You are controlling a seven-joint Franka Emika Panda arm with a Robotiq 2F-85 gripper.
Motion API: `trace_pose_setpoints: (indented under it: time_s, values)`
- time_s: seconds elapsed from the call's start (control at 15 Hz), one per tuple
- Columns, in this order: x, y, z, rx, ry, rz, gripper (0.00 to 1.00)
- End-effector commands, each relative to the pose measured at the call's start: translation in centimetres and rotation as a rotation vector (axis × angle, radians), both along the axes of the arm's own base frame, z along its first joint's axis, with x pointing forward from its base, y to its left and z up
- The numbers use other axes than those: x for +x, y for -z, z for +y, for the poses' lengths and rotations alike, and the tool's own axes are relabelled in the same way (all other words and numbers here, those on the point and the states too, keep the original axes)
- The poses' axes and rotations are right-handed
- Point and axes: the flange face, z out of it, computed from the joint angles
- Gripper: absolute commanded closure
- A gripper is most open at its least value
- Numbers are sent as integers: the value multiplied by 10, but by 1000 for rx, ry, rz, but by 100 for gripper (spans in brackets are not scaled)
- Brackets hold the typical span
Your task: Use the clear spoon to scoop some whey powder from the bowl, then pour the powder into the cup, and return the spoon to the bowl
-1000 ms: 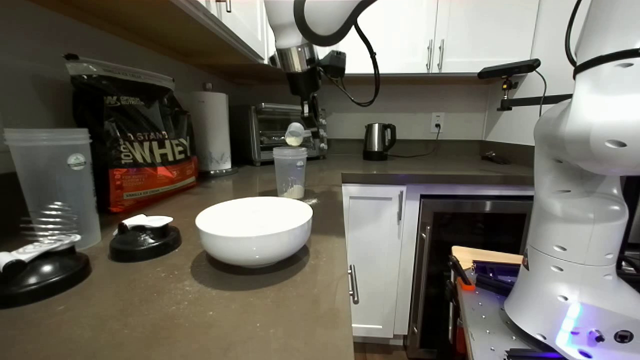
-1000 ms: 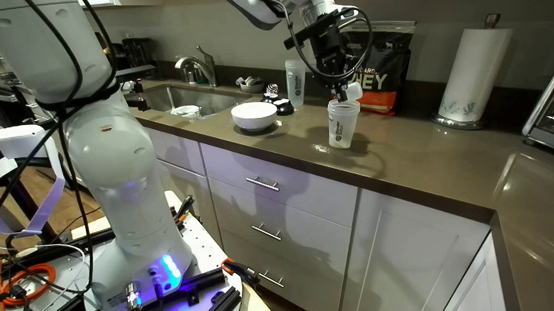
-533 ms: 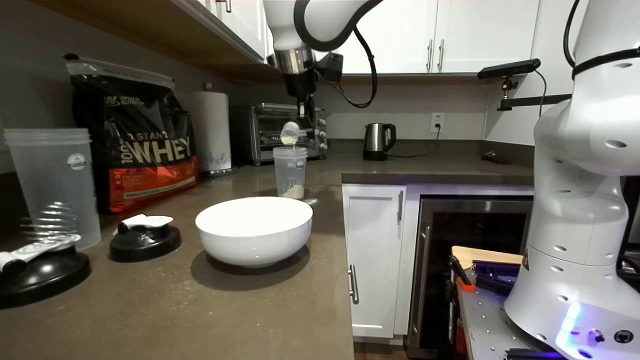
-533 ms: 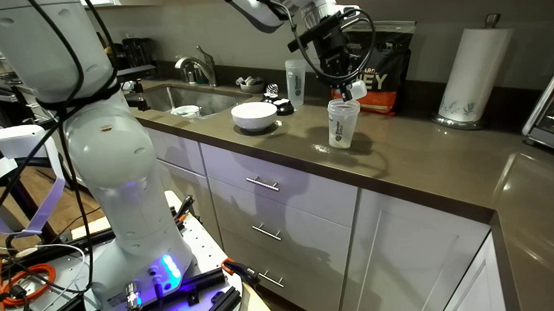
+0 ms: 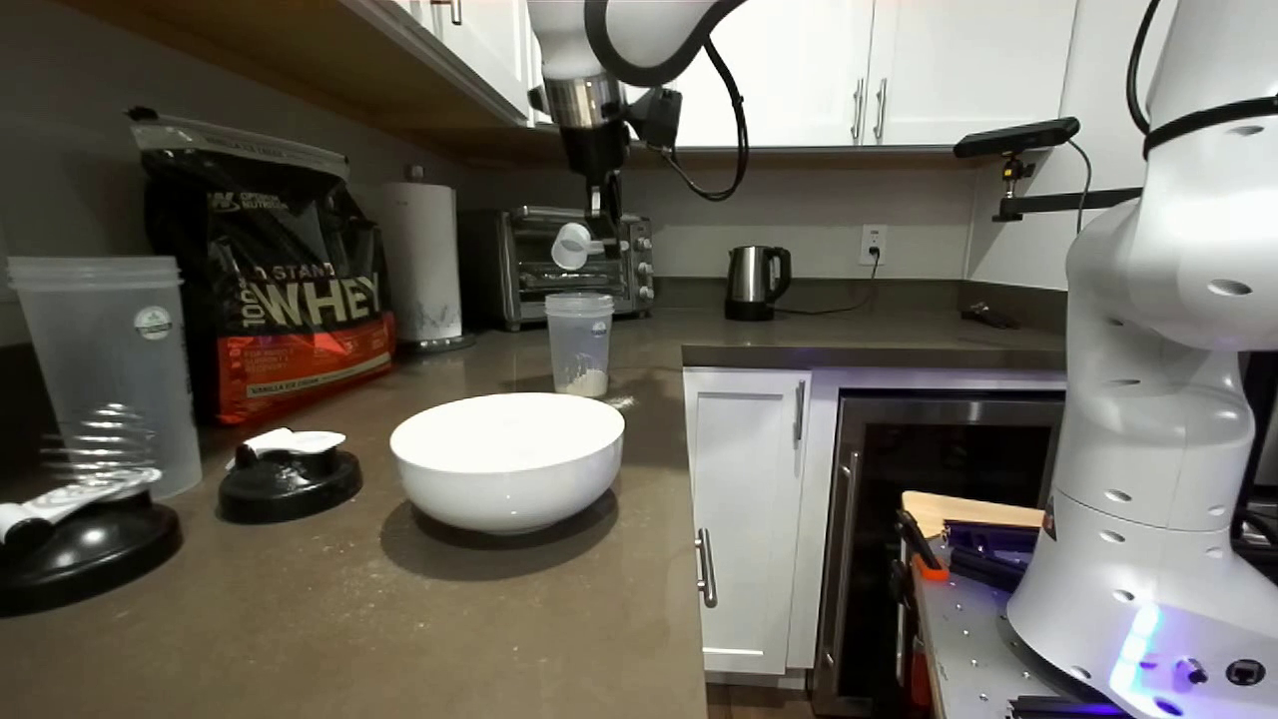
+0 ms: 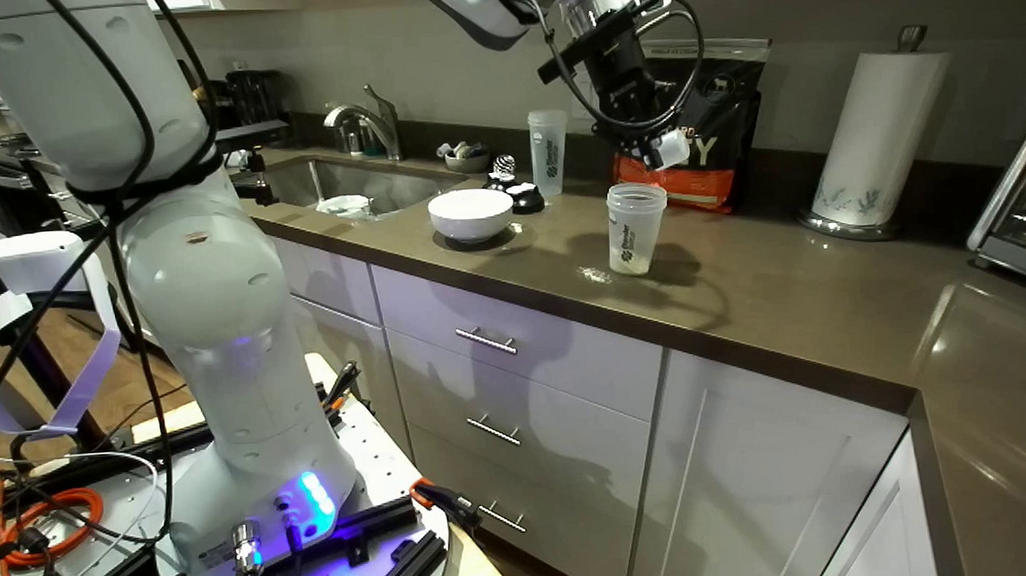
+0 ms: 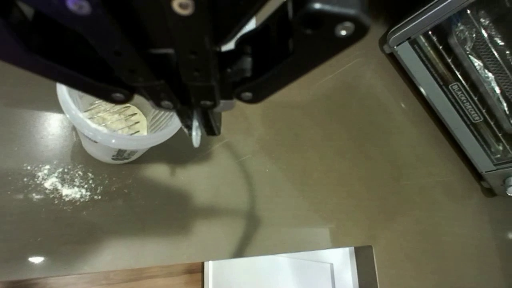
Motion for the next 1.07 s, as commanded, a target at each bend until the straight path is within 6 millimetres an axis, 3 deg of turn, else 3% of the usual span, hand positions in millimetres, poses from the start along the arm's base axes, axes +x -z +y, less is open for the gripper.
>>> trace_pose_setpoints:
  time_s: [0.0, 0.47, 1.0]
  values:
    - [-1, -15, -2, -25, 9, -38, 99]
    - [-11, -20, 6, 30, 11, -4, 99]
    - [-31, -29, 33, 110, -14, 12, 99]
